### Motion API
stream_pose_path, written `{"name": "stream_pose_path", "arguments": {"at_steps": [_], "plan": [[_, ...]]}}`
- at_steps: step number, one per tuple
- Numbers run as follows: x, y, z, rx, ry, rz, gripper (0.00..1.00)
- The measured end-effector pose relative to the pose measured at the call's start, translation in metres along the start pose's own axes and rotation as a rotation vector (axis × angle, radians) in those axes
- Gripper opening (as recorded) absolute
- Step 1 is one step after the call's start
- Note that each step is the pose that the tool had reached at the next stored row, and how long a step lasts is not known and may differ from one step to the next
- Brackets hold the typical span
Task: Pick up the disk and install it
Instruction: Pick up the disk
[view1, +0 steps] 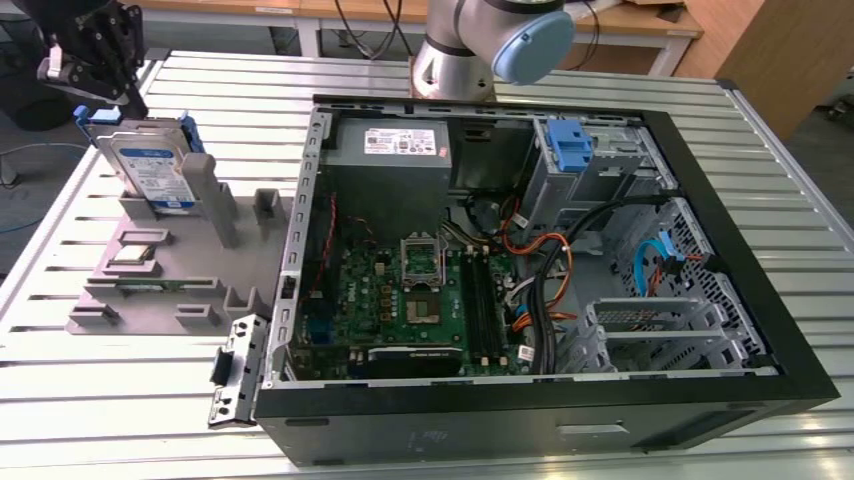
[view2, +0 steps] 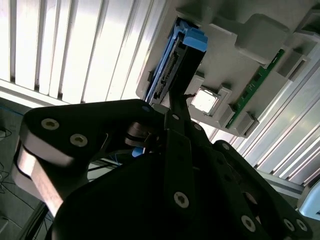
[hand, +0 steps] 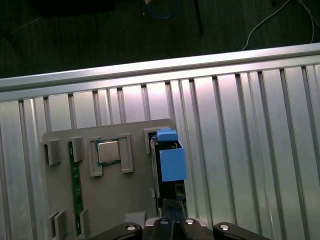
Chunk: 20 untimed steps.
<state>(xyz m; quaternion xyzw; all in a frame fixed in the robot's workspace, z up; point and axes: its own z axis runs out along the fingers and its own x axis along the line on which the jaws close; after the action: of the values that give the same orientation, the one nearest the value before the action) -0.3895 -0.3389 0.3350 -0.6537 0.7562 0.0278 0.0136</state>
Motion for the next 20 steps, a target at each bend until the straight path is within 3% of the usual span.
{"name": "stream_pose_path", "arguments": {"at_steps": [4,6,8,9,11,12,14,16,17,20], "plan": [[0.0,0.0,0.0,0.0,0.0,0.0,0.11],[0.0,0.0001,0.0,0.0,0.0,0.0,0.16],[0.0,0.0001,0.0,0.0001,0.0,0.0,0.29],[0.0,0.0001,0.0,0.0,0.0,0.0,0.29],[0.0,0.0001,0.0,0.0,0.0,0.0,0.41],[0.0,0.0001,0.0,0.0,0.0,0.0,0.41],[0.0,0.0001,0.0,-0.0001,0.0001,0.0,0.53],[0.0001,0.0001,0.0001,-0.0001,0.0,0.0,0.53],[0.0,0.0001,0.0001,0.0,0.0,0.0,0.59],[0.0001,0.0,0.0006,0.0003,-0.0002,0.0,0.59]]}}
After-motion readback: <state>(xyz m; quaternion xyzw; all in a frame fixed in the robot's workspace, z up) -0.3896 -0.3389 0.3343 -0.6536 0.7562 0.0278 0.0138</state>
